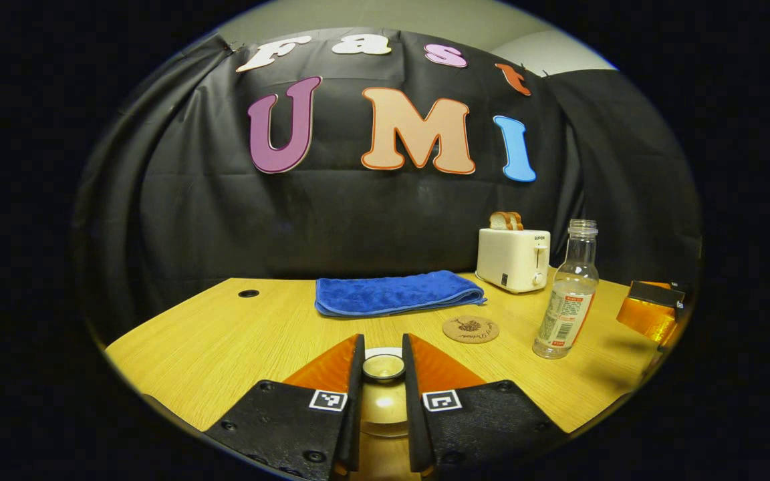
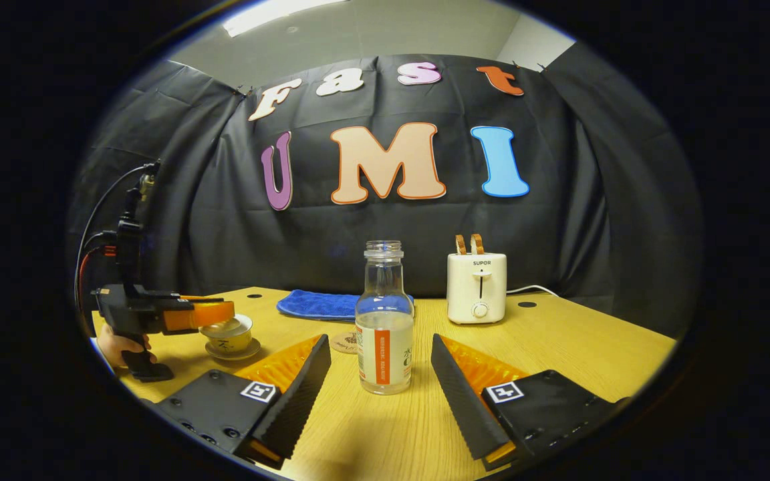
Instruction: Open the teacup lid with one hand, grasp the water bottle and pour water into the teacup with the other hand; after pouring, place the water bottle on the coaster and then close the teacup lid.
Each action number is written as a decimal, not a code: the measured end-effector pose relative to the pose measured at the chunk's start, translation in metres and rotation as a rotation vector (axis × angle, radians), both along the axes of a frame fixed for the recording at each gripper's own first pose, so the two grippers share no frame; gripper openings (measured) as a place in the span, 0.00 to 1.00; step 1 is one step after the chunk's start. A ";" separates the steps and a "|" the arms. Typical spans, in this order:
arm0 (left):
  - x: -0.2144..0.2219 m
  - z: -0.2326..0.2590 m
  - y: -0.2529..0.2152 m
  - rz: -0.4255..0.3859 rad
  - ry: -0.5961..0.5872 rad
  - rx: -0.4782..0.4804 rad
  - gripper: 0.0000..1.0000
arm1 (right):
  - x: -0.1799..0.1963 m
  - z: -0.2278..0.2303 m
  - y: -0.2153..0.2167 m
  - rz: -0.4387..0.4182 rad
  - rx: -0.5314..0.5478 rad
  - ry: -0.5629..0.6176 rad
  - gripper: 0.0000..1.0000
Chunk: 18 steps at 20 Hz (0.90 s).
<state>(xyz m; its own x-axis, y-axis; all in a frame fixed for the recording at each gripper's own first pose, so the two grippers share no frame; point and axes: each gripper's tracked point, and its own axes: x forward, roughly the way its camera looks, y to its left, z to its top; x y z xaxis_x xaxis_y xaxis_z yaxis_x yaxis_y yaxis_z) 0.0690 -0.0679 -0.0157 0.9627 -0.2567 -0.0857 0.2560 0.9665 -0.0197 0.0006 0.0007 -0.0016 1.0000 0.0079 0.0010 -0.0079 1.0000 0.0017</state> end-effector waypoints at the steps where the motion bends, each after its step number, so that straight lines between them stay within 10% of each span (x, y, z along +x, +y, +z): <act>1: -0.002 -0.001 0.000 -0.002 -0.001 0.001 0.27 | 0.000 0.000 0.000 0.000 0.000 0.000 0.97; 18: -0.057 0.013 0.055 0.047 -0.088 -0.003 0.26 | 0.043 -0.018 0.015 0.077 0.007 0.097 0.97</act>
<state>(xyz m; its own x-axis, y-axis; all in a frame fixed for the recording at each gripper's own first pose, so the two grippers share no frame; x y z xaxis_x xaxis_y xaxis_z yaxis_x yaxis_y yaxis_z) 0.0116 -0.0130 -0.0026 0.9774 -0.2115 0.0009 0.2115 0.9774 -0.0018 0.0433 0.0153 -0.0195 0.9918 0.0852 -0.0958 -0.0843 0.9964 0.0136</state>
